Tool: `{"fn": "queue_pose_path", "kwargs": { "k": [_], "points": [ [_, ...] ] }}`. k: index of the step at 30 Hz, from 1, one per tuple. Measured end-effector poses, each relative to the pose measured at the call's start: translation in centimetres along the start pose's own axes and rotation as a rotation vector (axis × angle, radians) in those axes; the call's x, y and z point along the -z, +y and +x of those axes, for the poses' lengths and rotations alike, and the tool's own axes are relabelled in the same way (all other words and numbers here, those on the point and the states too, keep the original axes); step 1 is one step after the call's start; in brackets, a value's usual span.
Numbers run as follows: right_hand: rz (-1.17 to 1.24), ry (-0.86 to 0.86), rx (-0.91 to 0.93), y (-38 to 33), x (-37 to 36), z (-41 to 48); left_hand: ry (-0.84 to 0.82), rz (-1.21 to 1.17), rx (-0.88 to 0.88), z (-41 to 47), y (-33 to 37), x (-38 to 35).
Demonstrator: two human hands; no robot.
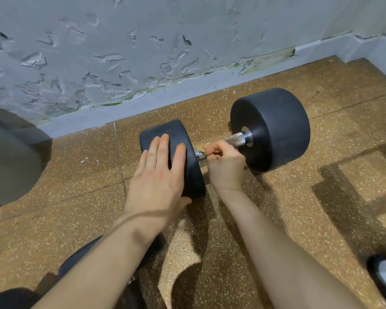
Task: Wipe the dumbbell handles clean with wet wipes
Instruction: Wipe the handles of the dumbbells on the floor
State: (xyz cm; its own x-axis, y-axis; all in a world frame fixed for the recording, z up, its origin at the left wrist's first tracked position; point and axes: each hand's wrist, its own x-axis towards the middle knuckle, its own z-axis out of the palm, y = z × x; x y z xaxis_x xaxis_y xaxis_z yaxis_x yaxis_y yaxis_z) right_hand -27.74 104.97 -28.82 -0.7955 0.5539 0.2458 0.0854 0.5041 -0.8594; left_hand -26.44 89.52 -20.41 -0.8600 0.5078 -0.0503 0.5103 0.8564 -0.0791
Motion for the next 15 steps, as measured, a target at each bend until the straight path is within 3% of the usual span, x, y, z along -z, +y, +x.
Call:
{"fn": "queue_pose_path", "kwargs": {
  "k": [4,8,10,13,15],
  "points": [
    [-0.123,0.145,-0.088,1.0,2.1,2.2,-0.006,-0.105,-0.005,0.9,-0.5,0.5],
    [-0.061,-0.174,-0.227,-0.7,0.4,-1.8,-0.011,-0.144,-0.004,0.7,-1.0,0.9],
    [-0.003,-0.142,-0.396,-0.8,1.7,-3.4,-0.015,-0.177,-0.014,0.0,-0.9,1.3],
    [0.295,-0.036,-0.644,-1.3,5.0,-2.8,0.019,-0.228,-0.033,-1.3,-0.7,1.3],
    [0.679,-0.126,-0.788,-2.7,6.7,-2.3,0.053,-0.198,-0.029,-2.1,-0.6,1.3]
  ]
}}
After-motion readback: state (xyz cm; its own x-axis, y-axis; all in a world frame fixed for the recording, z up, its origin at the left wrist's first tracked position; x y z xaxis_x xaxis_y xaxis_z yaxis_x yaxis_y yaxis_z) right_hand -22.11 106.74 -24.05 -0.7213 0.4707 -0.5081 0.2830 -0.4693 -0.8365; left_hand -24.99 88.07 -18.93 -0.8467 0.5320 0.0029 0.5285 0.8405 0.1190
